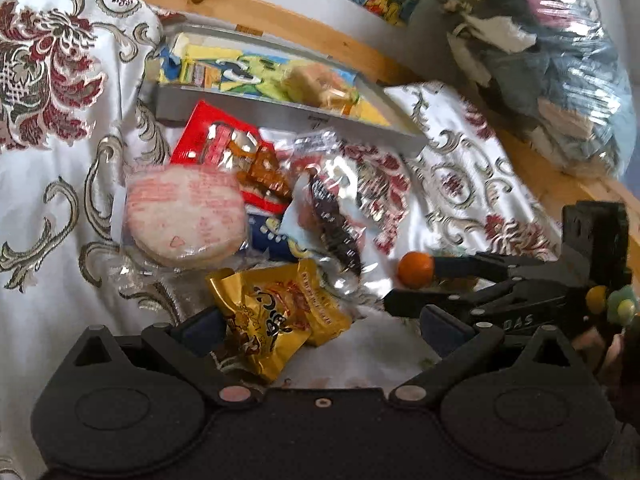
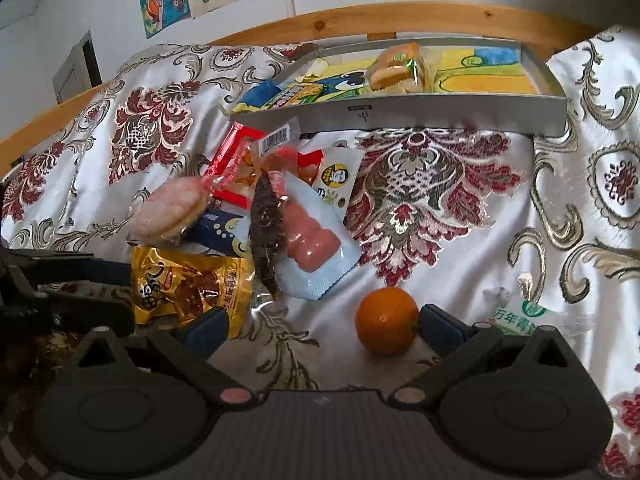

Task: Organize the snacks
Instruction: 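Grasp the orange with the right tool while the left tool grasps the gold snack bag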

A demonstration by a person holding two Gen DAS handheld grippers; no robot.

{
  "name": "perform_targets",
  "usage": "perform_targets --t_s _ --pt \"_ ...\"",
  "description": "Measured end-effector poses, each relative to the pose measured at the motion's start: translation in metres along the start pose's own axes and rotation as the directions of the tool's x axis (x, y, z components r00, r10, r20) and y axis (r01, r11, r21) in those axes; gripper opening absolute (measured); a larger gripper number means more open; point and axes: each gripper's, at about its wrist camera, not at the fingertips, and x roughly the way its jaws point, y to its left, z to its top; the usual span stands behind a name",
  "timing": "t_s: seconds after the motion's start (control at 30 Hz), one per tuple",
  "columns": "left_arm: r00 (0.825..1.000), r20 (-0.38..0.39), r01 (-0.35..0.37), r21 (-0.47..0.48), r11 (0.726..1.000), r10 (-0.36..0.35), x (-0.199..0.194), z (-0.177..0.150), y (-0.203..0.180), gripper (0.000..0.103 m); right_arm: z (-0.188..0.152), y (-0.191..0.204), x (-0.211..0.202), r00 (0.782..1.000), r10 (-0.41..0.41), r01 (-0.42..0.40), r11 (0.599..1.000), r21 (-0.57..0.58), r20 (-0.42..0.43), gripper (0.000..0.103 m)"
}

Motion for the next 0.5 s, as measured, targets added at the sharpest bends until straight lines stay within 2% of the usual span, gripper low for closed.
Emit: perform_targets --t_s 0.17,0.23,0.3,0.4,0.5 --pt "1.0 -0.017 -0.019 -0.051 0.999 0.018 0.015 0.0 0.01 0.102 -0.006 0.01 0.008 0.999 -0.052 0.051 0.996 -0.073 -0.005 0.102" --pt "1.0 -0.011 -0.015 -0.061 0.998 0.015 0.017 0.001 0.014 0.102 -0.006 0.01 0.008 0.999 -0.045 0.046 0.997 -0.054 0.011 0.1" --pt "1.0 -0.002 -0.01 -0.078 0.997 0.009 0.017 0.002 0.016 0.1 -0.007 0.007 0.005 0.999 -0.013 0.013 1.0 -0.016 0.035 0.09" --pt "0.999 0.029 -0.015 -0.09 0.996 0.018 0.011 0.002 0.016 0.089 -0.007 0.004 0.003 0.999 0.009 -0.01 1.0 0.014 0.041 0.074" --pt "0.998 0.052 -0.02 -0.108 0.994 0.025 0.006 0.002 0.015 0.084 -0.006 0.003 0.003 0.999 -0.001 0.0 1.0 0.024 0.041 0.069"
